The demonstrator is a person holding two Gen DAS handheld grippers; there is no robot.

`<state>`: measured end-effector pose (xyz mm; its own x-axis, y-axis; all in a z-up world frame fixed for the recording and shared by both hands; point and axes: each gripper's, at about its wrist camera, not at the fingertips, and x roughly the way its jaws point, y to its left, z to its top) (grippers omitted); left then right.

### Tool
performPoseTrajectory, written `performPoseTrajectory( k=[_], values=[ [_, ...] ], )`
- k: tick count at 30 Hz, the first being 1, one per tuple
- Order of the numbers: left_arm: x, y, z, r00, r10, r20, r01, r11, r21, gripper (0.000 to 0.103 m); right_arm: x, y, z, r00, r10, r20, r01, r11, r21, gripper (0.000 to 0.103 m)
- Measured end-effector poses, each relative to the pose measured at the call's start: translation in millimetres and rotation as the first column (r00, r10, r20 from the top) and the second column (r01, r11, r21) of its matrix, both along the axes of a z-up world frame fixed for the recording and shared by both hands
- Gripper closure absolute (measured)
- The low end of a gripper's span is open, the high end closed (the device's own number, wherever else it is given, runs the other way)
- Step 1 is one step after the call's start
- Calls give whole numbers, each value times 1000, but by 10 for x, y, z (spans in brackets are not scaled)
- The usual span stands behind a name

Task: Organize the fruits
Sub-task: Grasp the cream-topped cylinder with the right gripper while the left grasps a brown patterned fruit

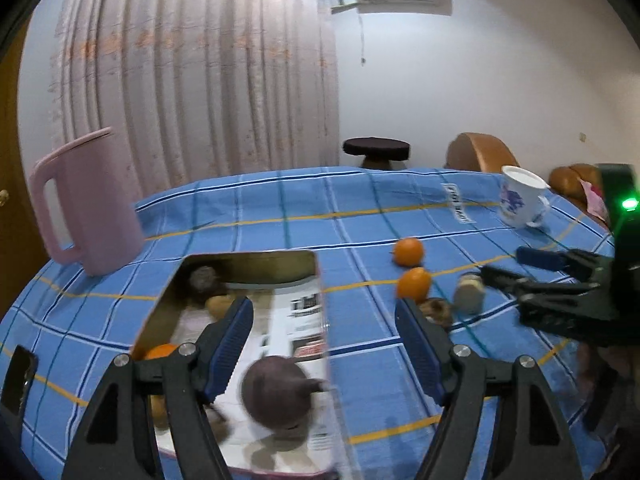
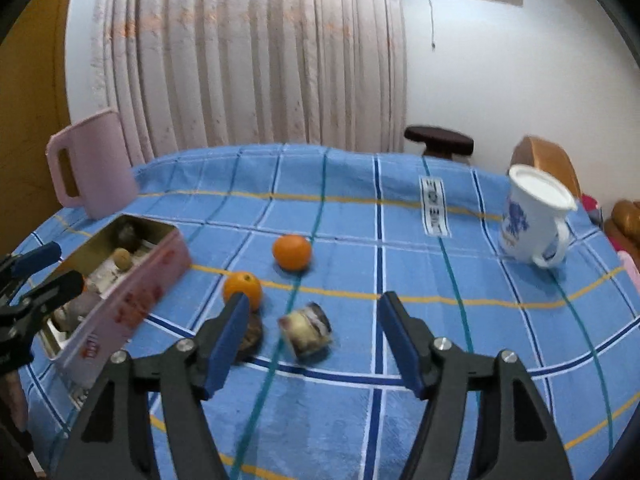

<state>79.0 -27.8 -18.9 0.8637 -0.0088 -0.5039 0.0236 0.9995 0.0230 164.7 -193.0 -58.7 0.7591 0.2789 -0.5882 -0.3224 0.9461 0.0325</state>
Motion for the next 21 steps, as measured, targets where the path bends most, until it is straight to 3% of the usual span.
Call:
performPoseTrajectory(
  k=[6, 9, 10, 11, 15, 21],
  values=[
    [124, -220, -35, 1000, -20, -2, 20, 999, 44, 28, 184, 78, -170, 996, 12, -93, -14, 1000, -20, 40],
    [201, -219, -74, 1000, -17, -25, 18, 999, 30, 28, 278, 123, -245, 988, 33, -152, -36, 999, -15, 42],
    [214, -220, -81, 999, -19, -30, 20, 999, 25, 28, 321, 137, -280, 982, 50, -184, -52, 999, -5, 46],
    [228, -231, -86, 999, -23, -34, 24, 999, 22, 28, 338, 138, -291, 980, 58, -192, -58, 998, 6, 58],
    [239, -315, -81, 999, -42, -34, 43, 999, 31, 28, 235, 129, -251, 986, 66, -150, -66, 998, 7, 63],
    [387, -543, -159, 993, -88, -78, 90, 996, 29, 28, -16, -132, -98, 998, -56, -41, 57, 997, 43, 63]
  ],
)
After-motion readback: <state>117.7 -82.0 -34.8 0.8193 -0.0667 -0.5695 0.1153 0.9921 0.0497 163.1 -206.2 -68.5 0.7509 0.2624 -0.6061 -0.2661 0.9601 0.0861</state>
